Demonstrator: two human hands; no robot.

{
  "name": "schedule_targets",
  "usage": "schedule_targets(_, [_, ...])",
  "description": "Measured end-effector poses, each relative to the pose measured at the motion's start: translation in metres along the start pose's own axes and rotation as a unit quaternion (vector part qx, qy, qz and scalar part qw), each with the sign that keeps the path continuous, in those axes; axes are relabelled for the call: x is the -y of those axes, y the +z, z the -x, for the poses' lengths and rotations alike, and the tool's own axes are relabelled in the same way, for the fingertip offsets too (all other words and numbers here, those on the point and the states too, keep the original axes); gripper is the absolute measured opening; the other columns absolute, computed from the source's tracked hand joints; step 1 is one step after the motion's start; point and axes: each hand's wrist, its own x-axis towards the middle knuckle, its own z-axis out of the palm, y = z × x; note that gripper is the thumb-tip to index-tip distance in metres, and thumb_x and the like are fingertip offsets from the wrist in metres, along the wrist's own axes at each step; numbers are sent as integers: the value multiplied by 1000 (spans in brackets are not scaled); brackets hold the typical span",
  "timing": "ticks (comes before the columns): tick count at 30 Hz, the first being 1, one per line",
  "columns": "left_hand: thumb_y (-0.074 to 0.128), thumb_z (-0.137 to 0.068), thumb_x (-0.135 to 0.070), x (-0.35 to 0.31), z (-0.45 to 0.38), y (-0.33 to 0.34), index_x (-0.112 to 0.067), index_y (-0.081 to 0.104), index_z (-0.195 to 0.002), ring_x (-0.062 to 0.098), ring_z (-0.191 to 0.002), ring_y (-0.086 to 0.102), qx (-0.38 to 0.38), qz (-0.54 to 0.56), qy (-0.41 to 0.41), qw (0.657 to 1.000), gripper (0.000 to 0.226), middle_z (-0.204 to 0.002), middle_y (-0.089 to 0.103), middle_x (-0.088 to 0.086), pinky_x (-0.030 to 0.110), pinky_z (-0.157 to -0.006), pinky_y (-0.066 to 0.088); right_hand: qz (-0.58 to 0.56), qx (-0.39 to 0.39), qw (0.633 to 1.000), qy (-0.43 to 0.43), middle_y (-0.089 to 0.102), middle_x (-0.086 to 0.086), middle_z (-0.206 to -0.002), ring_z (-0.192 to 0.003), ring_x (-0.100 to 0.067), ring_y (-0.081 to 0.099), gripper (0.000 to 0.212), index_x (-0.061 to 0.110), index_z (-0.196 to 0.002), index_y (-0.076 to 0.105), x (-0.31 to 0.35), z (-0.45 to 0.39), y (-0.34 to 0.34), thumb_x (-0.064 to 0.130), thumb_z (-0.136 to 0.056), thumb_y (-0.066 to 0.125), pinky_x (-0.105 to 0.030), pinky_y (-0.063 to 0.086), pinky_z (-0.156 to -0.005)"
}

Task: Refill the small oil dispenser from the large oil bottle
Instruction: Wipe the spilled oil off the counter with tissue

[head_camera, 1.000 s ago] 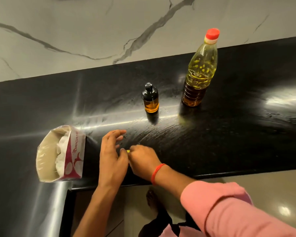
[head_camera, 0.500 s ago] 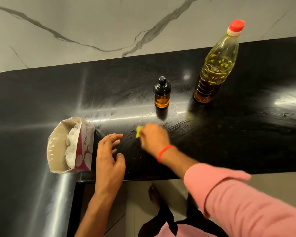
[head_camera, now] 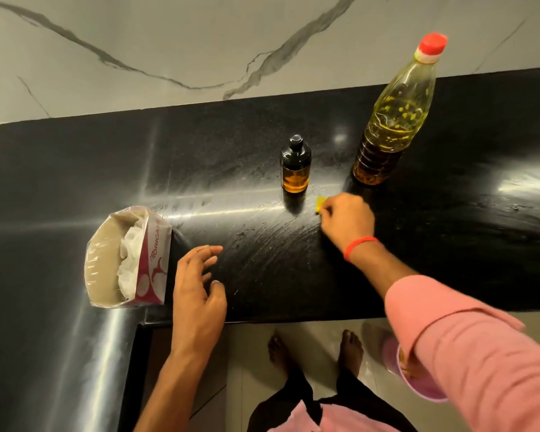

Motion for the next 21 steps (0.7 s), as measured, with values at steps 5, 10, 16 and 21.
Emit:
schedule_targets(5, [50, -83, 21, -16, -8, 22, -35, 59, -123, 2, -125, 55, 20, 9, 15, 1000, 69, -133, 52, -6, 30, -104, 48, 3, 136, 966, -218, 65, -13, -98, -90, -38, 66, 19, 8, -98, 72, 74, 97, 38, 20, -90, 60, -41, 54, -70])
schedule_targets(10, [49, -84, 20, -29, -17, 36, -35, 59, -124, 2, -125, 55, 38, 9, 36, 999, 69, -132, 52, -7, 30, -105, 47, -17, 124, 955, -269, 67, -12, -96, -91, -38, 66, 18, 9, -94, 73, 51, 96, 30, 22, -89, 61, -42, 53, -70])
schedule_targets(16, [49, -83, 21, -18, -5, 26, -35, 60, -122, 4, -123, 56, 33, -10, 27, 999, 69, -132, 52, -5, 28, -102, 48, -3, -46, 998, 51, 75, -15, -97, -91, -39, 70, 22, 14, -98, 79, -110, 20, -26, 28, -91, 64, -44, 58, -76])
schedule_targets(21, [49, -83, 21, -12, 6, 28, -34, 61, -122, 4, -124, 55, 33, -17, 4, 999, 68, -133, 51, -6, 30, -104, 49, -41, -91, 973, 210, 72, -23, -89, -87, -47, 68, 11, 12, -90, 75, -133, 14, -32, 20, -86, 68, -49, 58, -75])
